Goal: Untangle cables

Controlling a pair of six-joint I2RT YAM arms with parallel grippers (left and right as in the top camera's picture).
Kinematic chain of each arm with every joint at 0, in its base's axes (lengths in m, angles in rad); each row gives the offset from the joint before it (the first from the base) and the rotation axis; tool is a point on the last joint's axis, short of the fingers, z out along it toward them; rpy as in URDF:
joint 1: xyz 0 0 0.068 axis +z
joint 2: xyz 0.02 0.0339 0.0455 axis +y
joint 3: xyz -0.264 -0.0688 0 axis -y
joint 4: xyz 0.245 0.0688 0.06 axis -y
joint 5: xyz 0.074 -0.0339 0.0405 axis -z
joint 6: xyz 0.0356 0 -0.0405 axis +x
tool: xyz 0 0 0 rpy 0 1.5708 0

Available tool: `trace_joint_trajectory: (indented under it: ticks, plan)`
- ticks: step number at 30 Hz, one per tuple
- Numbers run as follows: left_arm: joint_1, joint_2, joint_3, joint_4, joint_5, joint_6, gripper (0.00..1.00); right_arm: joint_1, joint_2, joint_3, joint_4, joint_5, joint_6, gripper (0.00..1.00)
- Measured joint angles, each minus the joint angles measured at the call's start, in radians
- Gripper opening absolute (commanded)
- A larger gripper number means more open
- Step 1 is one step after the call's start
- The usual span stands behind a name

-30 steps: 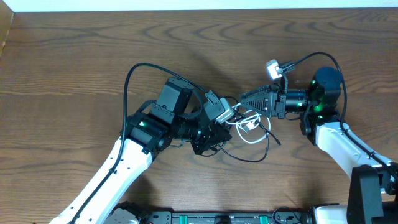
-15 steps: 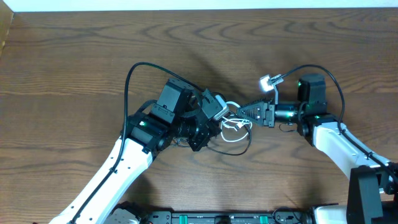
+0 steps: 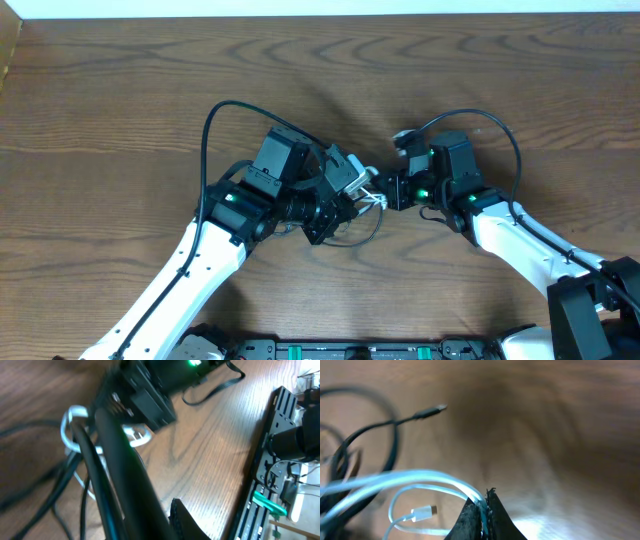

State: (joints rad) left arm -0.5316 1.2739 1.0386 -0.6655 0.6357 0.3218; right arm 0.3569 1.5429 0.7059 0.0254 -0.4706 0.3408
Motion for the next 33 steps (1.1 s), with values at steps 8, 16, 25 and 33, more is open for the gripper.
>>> trace_joint_trajectory:
  ticks: [8, 16, 25, 33]
  plan:
    - [0.0, 0.011, 0.0, -0.035, 0.009, 0.001, 0.07, -0.111, -0.003, 0.0, -0.032, 0.281, 0.134, 0.01]
    - [-0.001, 0.011, 0.0, -0.113, -0.055, 0.001, 0.07, -0.252, -0.005, 0.0, -0.055, 0.341, 0.195, 0.01]
    - [-0.003, 0.011, 0.0, -0.138, -0.346, -0.047, 0.08, -0.323, -0.005, 0.0, -0.058, 0.229, 0.214, 0.02]
    - [-0.004, 0.011, 0.0, -0.14, -0.533, -0.126, 0.07, -0.34, -0.005, 0.0, -0.082, 0.128, 0.167, 0.17]
